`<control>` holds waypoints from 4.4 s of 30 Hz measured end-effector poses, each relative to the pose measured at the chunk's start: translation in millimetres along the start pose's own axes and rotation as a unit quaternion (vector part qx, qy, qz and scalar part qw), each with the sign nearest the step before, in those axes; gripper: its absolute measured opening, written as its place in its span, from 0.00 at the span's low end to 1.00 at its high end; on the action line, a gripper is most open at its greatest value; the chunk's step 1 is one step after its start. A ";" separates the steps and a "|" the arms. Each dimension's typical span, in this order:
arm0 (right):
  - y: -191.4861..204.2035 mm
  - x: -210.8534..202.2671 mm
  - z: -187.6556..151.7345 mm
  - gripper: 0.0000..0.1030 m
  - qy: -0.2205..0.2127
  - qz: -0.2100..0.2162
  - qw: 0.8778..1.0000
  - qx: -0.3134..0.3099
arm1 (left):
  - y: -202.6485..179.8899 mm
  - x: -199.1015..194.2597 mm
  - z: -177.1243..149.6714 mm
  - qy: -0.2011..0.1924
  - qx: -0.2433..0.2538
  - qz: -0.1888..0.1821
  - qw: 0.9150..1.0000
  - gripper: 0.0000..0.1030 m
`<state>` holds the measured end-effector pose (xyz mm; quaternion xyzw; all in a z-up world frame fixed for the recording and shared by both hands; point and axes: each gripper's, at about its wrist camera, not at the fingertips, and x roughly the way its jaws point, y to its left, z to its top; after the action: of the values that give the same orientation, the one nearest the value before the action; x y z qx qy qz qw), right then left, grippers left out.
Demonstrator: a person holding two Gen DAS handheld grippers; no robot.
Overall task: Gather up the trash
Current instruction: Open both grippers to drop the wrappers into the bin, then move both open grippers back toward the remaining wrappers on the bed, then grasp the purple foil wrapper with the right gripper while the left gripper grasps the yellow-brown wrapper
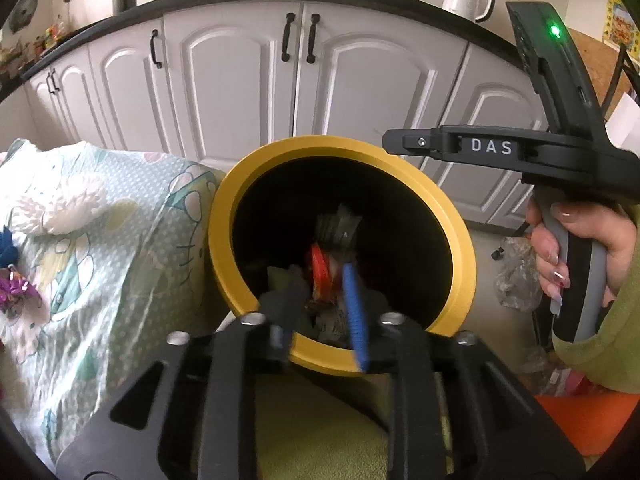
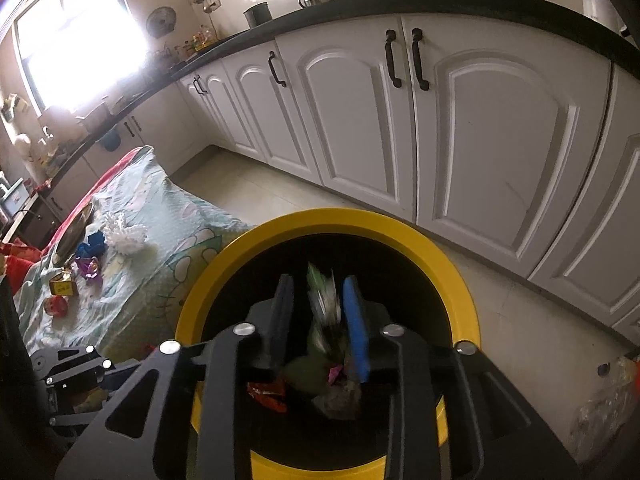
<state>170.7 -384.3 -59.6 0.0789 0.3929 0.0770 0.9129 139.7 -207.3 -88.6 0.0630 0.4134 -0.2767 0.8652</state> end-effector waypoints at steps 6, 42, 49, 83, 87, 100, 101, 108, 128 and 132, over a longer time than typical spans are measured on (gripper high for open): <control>-2.1 -3.1 0.5 0.46 -0.008 -0.009 1.000 0.007 | 13.8 -9.2 0.1 -0.013 -0.032 0.001 0.999 0.57; 100.1 -68.8 9.7 0.76 -0.126 0.016 0.986 -0.113 | 94.7 -112.9 -3.8 -0.136 -0.144 0.119 0.973 0.89; 115.8 -74.0 7.6 0.77 -0.136 0.024 0.982 -0.131 | 108.6 -131.3 -8.9 -0.156 -0.161 0.138 0.965 0.89; 205.2 -61.0 -7.3 0.80 -0.109 0.091 0.965 -0.220 | 189.6 -189.7 -52.7 -0.185 -0.264 0.221 0.921 0.89; 218.7 -52.3 -7.2 0.80 -0.099 0.104 0.962 -0.231 | 203.8 -194.0 -61.0 -0.184 -0.283 0.226 0.914 0.89; 261.0 -14.8 -4.0 0.80 -0.075 0.122 0.953 -0.267 | 235.8 -197.9 -83.4 -0.178 -0.327 0.225 0.901 0.89; 263.8 -10.0 -3.4 0.80 -0.071 0.123 0.952 -0.270 | 238.1 -197.4 -84.3 -0.177 -0.329 0.224 0.900 0.89; 279.2 32.0 -0.3 0.79 -0.036 0.129 0.951 -0.277 | 255.0 -189.8 -87.5 -0.164 -0.354 0.202 0.898 0.89; 306.6 118.3 -7.7 0.45 0.045 0.147 0.945 -0.290 | 286.5 -135.2 -71.1 -0.078 -0.393 0.143 0.905 0.75; 305.1 124.4 -9.3 0.24 0.061 0.157 0.944 -0.283 | 287.5 -130.3 -69.4 -0.066 -0.392 0.156 0.904 0.75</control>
<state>224.4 -60.7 -91.2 -0.1270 0.3925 0.3326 0.8480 179.3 112.9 -70.4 -0.2356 0.4157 0.0429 0.8774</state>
